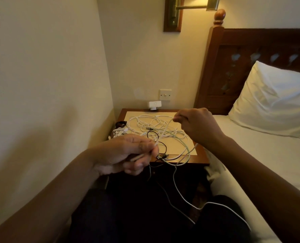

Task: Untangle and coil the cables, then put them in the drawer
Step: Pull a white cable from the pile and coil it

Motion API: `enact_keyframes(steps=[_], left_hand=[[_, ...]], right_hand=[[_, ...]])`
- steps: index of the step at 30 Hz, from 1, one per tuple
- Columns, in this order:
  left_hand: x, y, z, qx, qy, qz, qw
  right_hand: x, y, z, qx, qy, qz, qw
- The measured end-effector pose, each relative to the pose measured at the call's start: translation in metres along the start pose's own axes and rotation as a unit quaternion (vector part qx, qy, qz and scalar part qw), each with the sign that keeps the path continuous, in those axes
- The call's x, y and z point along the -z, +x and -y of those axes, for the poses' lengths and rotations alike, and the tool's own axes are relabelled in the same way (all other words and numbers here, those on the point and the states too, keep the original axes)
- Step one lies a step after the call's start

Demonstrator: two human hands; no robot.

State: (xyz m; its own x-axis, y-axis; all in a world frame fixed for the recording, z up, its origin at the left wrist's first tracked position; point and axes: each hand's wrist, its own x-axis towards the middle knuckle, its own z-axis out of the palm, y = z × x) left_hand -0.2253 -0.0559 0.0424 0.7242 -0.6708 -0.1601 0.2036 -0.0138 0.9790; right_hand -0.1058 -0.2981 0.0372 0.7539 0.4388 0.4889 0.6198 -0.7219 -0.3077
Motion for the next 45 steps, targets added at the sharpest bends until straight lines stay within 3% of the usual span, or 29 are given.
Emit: enact_keyframes(steps=[3,4,9,12,19,22,26,29,31,32,33,35,37,39,41,43,45], left_hand=[[0.010,-0.001,0.000,0.062,0.272,-0.065,0.958],[0.011,0.001,0.004,0.070,0.301,-0.100,0.946],[0.004,0.011,0.013,0.040,0.095,-0.223,0.969],[0.015,0.004,0.003,-0.003,0.151,-0.277,0.949],[0.029,-0.011,-0.004,-0.067,0.124,-0.254,0.957],[0.051,-0.026,-0.006,-0.112,0.048,-0.288,0.950],[0.059,-0.028,0.007,-0.100,0.007,-0.260,0.960],[0.052,-0.016,0.010,-0.089,0.005,-0.257,0.962],[0.048,-0.011,0.004,-0.087,0.032,-0.247,0.965],[0.046,-0.007,0.002,-0.080,0.043,-0.245,0.965],[0.044,-0.002,0.001,-0.071,0.051,-0.245,0.966],[0.036,0.013,0.000,-0.062,0.057,-0.242,0.967],[0.029,0.030,0.001,-0.065,0.044,-0.249,0.965],[0.027,0.042,0.004,-0.066,0.020,-0.274,0.959],[0.030,0.043,0.008,-0.061,-0.006,-0.302,0.951],[0.035,0.037,0.011,-0.051,-0.024,-0.307,0.950],[0.038,0.029,0.014,-0.033,-0.006,-0.292,0.956]], right_hand=[[0.003,0.001,0.010,-0.021,0.080,0.015,0.996],[0.003,0.000,0.013,-0.019,0.095,0.017,0.995],[0.001,-0.004,0.005,-0.019,0.117,0.004,0.993],[-0.002,-0.009,-0.017,-0.008,0.082,0.099,0.992],[-0.010,-0.015,-0.077,-0.069,0.036,0.145,0.986],[-0.004,-0.022,-0.113,-0.129,-0.001,0.112,0.985],[-0.004,-0.025,-0.136,-0.219,-0.035,0.075,0.972],[-0.009,-0.025,-0.125,-0.271,-0.017,0.244,0.931],[-0.009,-0.028,-0.112,-0.234,-0.062,0.376,0.895],[-0.008,-0.027,-0.102,-0.205,-0.076,0.397,0.891],[-0.005,-0.026,-0.090,-0.183,-0.044,0.394,0.900],[-0.003,-0.023,-0.051,-0.146,0.150,0.362,0.909],[-0.005,-0.023,-0.010,-0.109,0.367,0.357,0.852],[-0.012,-0.021,0.018,-0.111,0.489,0.335,0.798],[-0.019,-0.017,0.024,-0.142,0.535,0.296,0.779],[-0.022,-0.015,0.012,-0.158,0.540,0.265,0.783],[-0.022,-0.015,-0.008,-0.178,0.585,0.247,0.752]])
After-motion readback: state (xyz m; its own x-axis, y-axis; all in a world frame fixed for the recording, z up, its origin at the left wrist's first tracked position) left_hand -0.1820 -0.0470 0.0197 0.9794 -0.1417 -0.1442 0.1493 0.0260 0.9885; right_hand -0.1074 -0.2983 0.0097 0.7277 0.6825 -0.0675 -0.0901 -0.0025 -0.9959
